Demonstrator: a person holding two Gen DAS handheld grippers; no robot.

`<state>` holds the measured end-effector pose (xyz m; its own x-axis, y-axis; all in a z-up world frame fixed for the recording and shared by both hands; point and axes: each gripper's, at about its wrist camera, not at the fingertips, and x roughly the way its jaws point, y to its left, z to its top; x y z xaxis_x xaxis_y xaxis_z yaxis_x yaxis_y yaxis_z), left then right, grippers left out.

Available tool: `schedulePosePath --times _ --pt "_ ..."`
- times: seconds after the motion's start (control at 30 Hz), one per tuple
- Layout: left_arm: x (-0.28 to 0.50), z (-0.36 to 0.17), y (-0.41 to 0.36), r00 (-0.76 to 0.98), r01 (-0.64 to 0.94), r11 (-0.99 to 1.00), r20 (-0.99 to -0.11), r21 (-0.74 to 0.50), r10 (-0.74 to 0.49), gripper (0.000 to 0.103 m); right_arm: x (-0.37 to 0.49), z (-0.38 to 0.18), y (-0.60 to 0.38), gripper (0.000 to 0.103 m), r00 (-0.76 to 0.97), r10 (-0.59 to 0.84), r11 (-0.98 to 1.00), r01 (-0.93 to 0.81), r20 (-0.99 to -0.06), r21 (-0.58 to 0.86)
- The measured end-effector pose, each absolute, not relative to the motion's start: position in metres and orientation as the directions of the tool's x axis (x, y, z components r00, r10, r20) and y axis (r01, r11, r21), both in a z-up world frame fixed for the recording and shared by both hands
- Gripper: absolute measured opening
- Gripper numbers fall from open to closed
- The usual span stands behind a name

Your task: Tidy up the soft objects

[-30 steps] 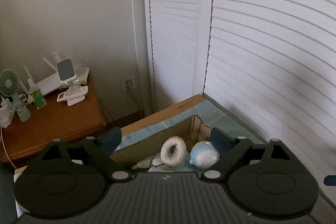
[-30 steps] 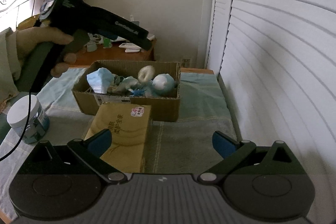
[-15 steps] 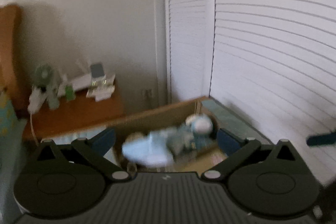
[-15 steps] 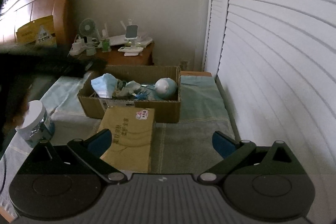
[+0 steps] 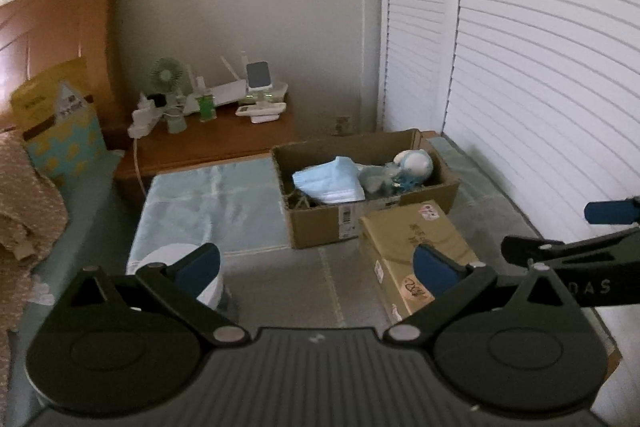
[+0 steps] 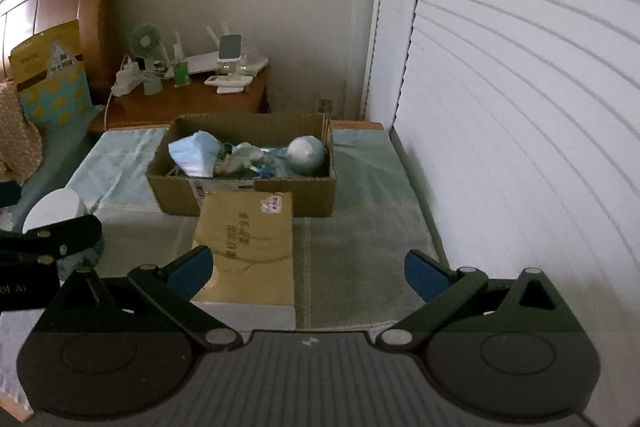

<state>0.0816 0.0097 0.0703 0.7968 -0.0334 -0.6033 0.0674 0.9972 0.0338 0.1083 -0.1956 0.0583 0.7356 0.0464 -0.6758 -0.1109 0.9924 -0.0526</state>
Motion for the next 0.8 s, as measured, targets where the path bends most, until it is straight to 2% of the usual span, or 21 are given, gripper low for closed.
schedulePosePath --times 0.8 --pt "0.0774 0.069 0.0082 0.78 0.016 1.0 -0.626 0.003 -0.011 0.102 0.1059 0.0646 -0.1957 0.103 0.74 0.036 0.995 -0.093 -0.672 -0.048"
